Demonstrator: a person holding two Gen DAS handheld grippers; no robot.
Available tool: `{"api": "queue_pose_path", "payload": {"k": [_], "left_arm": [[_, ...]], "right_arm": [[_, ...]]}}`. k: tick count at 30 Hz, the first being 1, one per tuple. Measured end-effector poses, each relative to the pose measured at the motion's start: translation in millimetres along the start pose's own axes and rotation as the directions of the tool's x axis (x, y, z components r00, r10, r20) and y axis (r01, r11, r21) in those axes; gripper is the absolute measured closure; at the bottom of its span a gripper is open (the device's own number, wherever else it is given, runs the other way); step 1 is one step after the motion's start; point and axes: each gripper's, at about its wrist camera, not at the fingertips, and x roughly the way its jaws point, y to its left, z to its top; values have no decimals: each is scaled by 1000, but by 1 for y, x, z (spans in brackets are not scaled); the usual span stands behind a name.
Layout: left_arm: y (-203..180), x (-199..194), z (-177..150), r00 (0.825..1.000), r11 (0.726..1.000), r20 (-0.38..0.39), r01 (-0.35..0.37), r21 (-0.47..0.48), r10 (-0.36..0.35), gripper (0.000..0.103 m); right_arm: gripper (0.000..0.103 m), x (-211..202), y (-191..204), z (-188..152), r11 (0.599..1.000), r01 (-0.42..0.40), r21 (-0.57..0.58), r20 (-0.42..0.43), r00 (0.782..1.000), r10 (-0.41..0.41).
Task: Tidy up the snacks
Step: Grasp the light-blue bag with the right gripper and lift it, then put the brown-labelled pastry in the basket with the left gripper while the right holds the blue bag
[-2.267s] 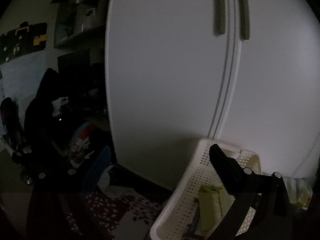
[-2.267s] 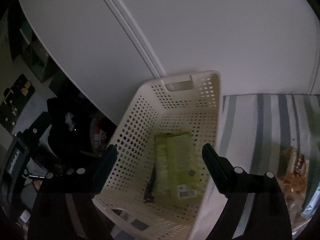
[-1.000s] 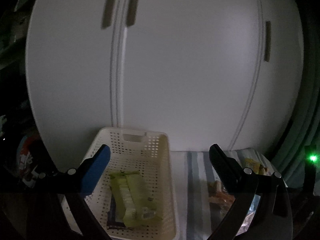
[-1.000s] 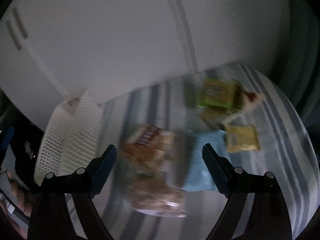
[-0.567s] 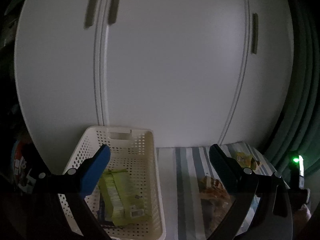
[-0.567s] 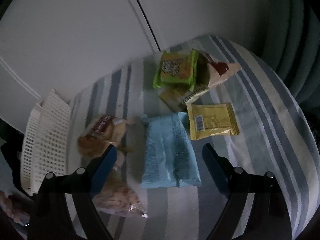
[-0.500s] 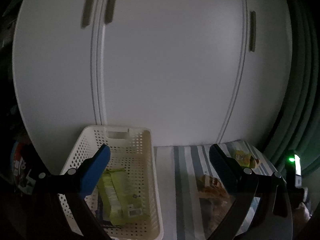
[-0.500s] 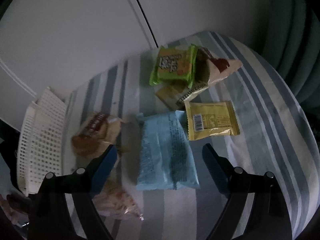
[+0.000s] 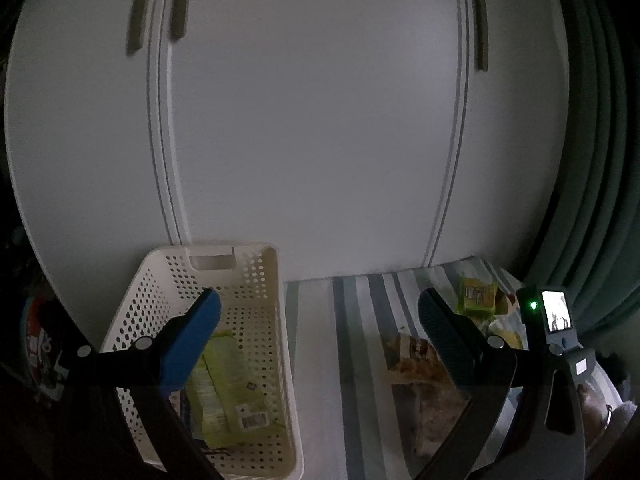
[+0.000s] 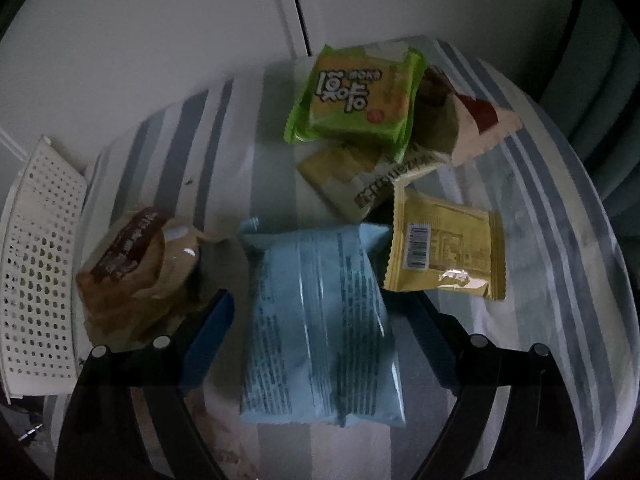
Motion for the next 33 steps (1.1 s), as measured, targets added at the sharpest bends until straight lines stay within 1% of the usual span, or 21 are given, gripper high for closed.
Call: {"api": "queue_pose_path", "payload": {"k": [3, 4, 5, 6, 8, 12, 15, 18, 20, 22, 25, 26, 29, 31, 33], "left_arm": [[-2, 5, -2, 1000, 1000, -11, -9, 15, 9, 3], [-3, 7, -2, 1000, 1000, -14, -8, 16, 8, 3], [-3, 8, -2, 1000, 1000, -15, -7, 17, 7, 3], [-4, 8, -3, 1000, 1000, -18, -6, 18, 6, 3], [-5, 12, -4, 1000, 1000, -26, -8, 23, 9, 3], [-16, 21, -10, 998, 998, -56, -15, 60, 18, 3], [-29, 27, -14, 997, 993, -74, -23, 114, 31, 3], [-41, 36, -20, 993, 988, -108, -22, 153, 39, 3], [-52, 43, -24, 990, 983, -140, -6, 183, 32, 3], [-62, 54, -27, 982, 980, -188, 45, 191, -8, 3], [-76, 71, -30, 959, 973, -267, 143, 179, -92, 3], [-82, 78, -30, 948, 969, -296, 177, 172, -120, 3], [-96, 99, -28, 919, 957, -357, 239, 164, -169, 3], [-104, 115, -28, 895, 950, -406, 270, 158, -187, 3], [-109, 134, -29, 863, 944, -462, 299, 139, -206, 3]], "right_arm": [[23, 4, 5, 0, 998, 42, -38, 9, 999, -42], [28, 4, 6, -1, 998, 52, -46, 13, 999, -51], [36, 3, 7, -3, 997, 61, -56, 19, 998, -60], [39, 2, 6, -4, 995, 73, -62, 24, 997, -71], [46, -1, 0, -8, 997, 55, -56, 26, 998, -54], [47, -10, -21, -17, 1000, 9, -18, 25, 1000, -8], [47, -24, -34, -23, 1000, -29, -2, 48, 998, 29], [47, -44, -45, -31, 997, -78, 10, 75, 994, 77], [47, -54, -51, -34, 995, -103, 11, 93, 991, 101], [47, -62, -56, -38, 992, -126, 10, 113, 986, 124], [47, -79, -62, -50, 987, -162, 16, 149, 976, 158], [47, -82, -64, -54, 984, -174, 21, 160, 973, 169], [47, -99, -68, -72, 979, -201, 32, 187, 963, 192], [47, -103, -74, -76, 976, -213, 43, 204, 958, 201], [47, -105, -81, -80, 971, -230, 59, 213, 954, 213]]}}
